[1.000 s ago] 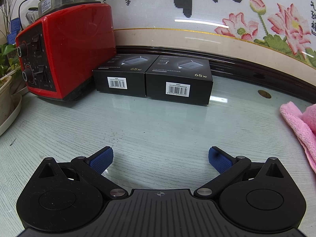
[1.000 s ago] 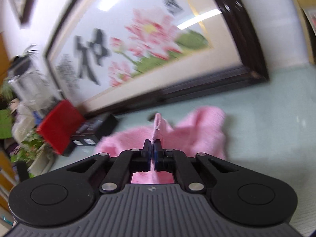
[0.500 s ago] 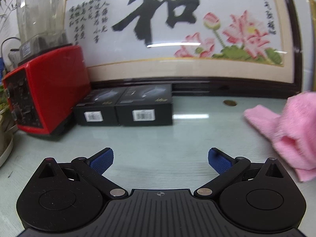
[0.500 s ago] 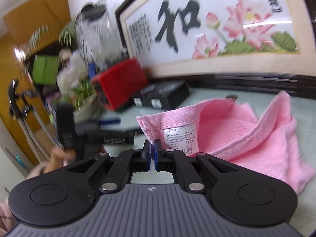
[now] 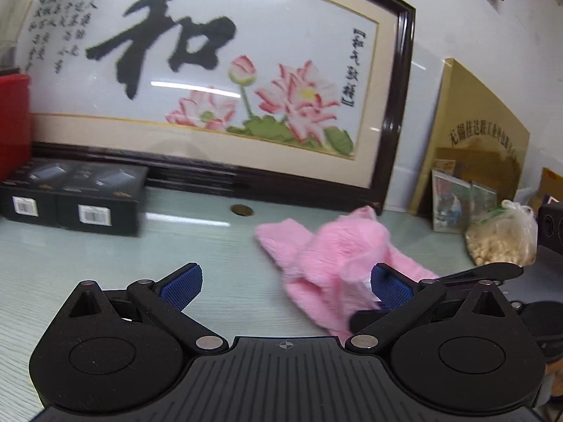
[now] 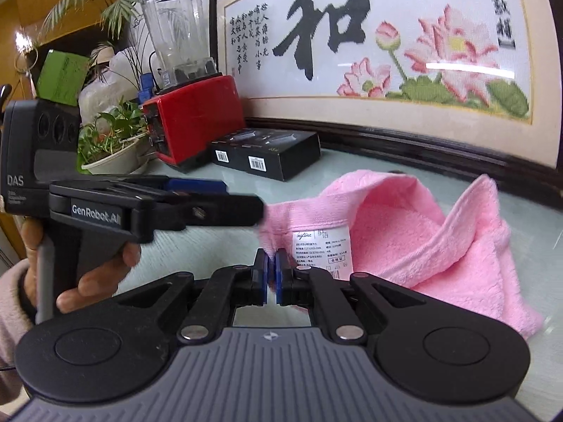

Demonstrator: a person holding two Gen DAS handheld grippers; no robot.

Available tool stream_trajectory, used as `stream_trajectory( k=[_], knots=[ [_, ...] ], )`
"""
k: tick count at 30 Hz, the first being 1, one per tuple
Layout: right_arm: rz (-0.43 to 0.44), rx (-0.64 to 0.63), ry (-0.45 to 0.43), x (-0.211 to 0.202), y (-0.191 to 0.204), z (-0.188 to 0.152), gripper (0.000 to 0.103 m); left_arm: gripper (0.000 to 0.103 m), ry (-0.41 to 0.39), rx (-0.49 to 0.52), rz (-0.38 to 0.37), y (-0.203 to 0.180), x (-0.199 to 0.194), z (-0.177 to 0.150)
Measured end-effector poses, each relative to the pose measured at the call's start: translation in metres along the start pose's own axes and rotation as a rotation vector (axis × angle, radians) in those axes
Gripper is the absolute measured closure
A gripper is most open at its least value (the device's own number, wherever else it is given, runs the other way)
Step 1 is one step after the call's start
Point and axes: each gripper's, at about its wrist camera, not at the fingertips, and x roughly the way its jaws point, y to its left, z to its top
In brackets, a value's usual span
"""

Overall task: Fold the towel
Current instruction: 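Grasp another towel corner with the left tool while the right tool regrips its corner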

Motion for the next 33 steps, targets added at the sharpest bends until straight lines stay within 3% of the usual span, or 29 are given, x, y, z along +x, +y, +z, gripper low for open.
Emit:
stream_trajectory(
  k=[11,14,18,20,23,25,27,29,33],
  knots=[
    [-0.054,-0.060,-0.005,0.002,0.008,-0.002,0.092,0.000,0.039,-0.080,-0.037,-0.023,0.021,-0.002],
    [-0.060,-0.068,-0.007,0.001,0.010,-0.003,0.092,0.012,0.044,-0.082,-0.025,-0.024,0.023,-0.003],
    [-0.066,-0.066,-0.016,-0.003,0.009,-0.002,0.090,0.045,0.062,-0.080,-0.034,-0.023,0.027,-0.004],
    [-0.068,-0.061,-0.017,-0.003,0.009,-0.002,0.087,0.051,0.051,-0.072,-0.032,-0.024,0.025,-0.004],
    [-0.070,-0.061,-0.010,-0.002,0.008,-0.003,0.086,0.069,0.030,-0.050,-0.040,-0.026,0.021,-0.004],
    [-0.071,-0.063,-0.006,-0.002,0.008,-0.004,0.079,0.086,0.008,-0.036,-0.041,-0.027,0.018,-0.005],
    [-0.072,-0.066,-0.008,-0.006,0.007,-0.004,0.059,0.093,-0.014,-0.026,-0.035,-0.028,0.014,-0.005],
    [-0.065,-0.067,-0.024,-0.012,0.004,-0.004,0.049,0.096,-0.046,-0.020,-0.014,-0.027,0.009,-0.005],
    [0.011,0.019,-0.128,-0.044,-0.021,0.001,0.039,0.099,-0.107,-0.038,-0.018,-0.021,-0.005,-0.002]
  ],
)
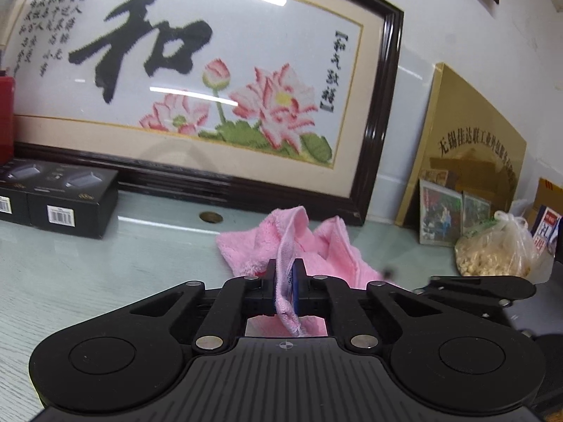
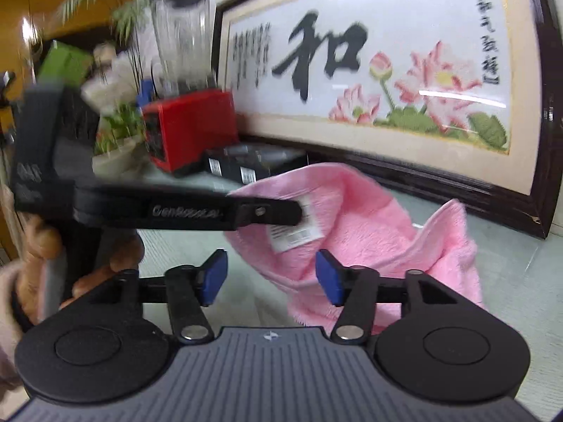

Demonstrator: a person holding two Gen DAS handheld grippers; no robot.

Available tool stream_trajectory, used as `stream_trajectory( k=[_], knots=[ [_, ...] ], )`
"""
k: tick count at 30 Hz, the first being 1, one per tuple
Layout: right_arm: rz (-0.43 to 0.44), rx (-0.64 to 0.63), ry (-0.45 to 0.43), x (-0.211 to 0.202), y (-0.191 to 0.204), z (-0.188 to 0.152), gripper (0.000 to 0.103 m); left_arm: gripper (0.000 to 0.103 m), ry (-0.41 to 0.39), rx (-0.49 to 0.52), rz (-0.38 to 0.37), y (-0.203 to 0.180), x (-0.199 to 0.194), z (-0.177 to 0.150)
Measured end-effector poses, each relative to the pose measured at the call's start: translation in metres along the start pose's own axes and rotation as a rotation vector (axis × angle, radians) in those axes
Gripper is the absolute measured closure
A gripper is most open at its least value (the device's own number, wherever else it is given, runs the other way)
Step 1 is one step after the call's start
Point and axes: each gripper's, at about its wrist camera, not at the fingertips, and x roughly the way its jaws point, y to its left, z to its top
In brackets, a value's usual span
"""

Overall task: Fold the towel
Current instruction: 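Grasp another towel corner with the left tool while the right tool regrips its corner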

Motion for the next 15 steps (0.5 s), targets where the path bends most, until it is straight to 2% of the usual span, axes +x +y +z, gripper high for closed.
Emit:
stream_trajectory(
  k=[1,3,5,8,11,15],
  knots=[
    [0.008,0.043,-0.035,-0.009,-0.009,0.002,0.037,0.099,-0.019,-0.010,-0.010,0.002,-0.005,0.001],
    [-0.010,0.145,-0.100,-0.025,-0.031,0.005,0.023,0.099,-0.042,-0.020,-0.034,0.005,-0.012,0.003],
    [-0.061,0.278,-0.163,-0.039,-0.059,0.006,0.022,0.099,-0.066,-0.032,-0.062,0.007,-0.020,0.005],
    [-0.155,0.381,-0.142,-0.038,-0.088,0.003,0.022,0.099,-0.063,-0.039,-0.068,0.010,-0.024,0.007],
    [-0.225,0.420,-0.060,-0.021,-0.108,0.004,0.022,0.099,-0.018,-0.031,-0.059,0.010,-0.020,0.006],
    [-0.210,0.422,0.014,0.006,-0.111,0.014,0.022,0.099,0.011,-0.024,-0.035,0.010,-0.017,0.003]
  ],
)
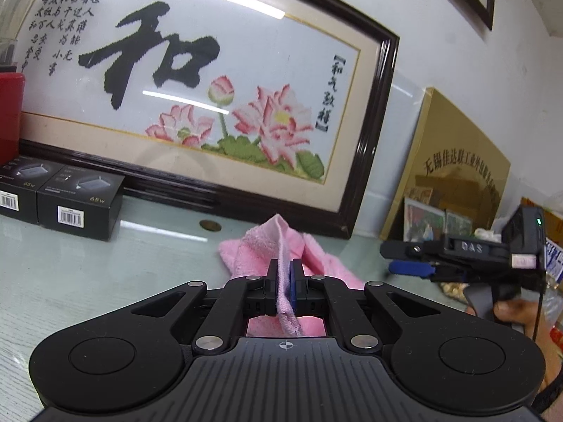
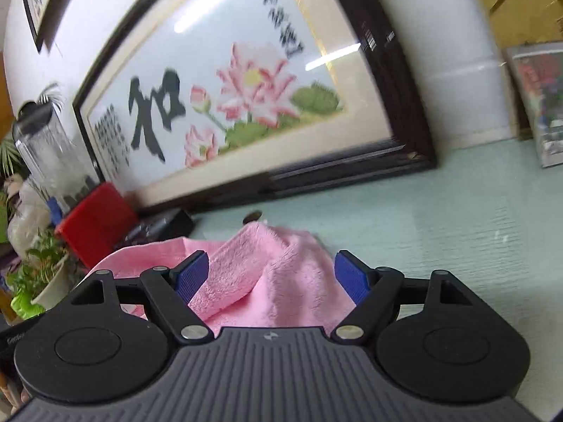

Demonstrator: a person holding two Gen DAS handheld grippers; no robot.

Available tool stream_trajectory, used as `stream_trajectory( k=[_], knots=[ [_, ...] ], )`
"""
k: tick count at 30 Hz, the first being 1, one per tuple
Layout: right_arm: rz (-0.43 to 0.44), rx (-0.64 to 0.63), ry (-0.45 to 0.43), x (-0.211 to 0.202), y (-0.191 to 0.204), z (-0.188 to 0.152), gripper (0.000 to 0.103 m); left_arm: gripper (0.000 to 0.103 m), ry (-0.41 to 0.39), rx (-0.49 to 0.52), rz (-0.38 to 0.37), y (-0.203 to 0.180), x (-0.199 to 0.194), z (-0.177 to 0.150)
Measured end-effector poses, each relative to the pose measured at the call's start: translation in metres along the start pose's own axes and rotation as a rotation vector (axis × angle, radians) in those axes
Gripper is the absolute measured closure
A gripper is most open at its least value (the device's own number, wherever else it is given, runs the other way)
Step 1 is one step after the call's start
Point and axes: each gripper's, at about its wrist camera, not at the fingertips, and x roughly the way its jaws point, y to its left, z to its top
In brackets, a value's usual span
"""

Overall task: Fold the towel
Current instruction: 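Grasp another towel corner with the left tool while the right tool regrips its corner, then lift and lay the towel flat with both tools, then open both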

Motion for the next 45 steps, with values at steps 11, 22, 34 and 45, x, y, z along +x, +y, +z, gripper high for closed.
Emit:
stream_trajectory(
  k=[11,22,34,45],
  knots=[
    [-0.078,-0.043,0.094,0.076,0.026,0.025,0.038,0.099,0.058,-0.107,0.067,0.024,0.005,0.001],
    [-0.092,-0.119,-0.078,0.015,0.045,0.011,0.096,0.098,0.078,-0.195,0.097,0.041,0.007,0.001],
    [-0.108,-0.329,-0.358,-0.158,0.078,-0.126,0.096,0.098,-0.001,-0.135,-0.061,0.024,-0.012,-0.003],
    [-0.071,-0.374,-0.254,-0.212,0.081,-0.183,0.068,0.098,0.005,-0.162,-0.016,0.017,-0.093,-0.064]
  ],
)
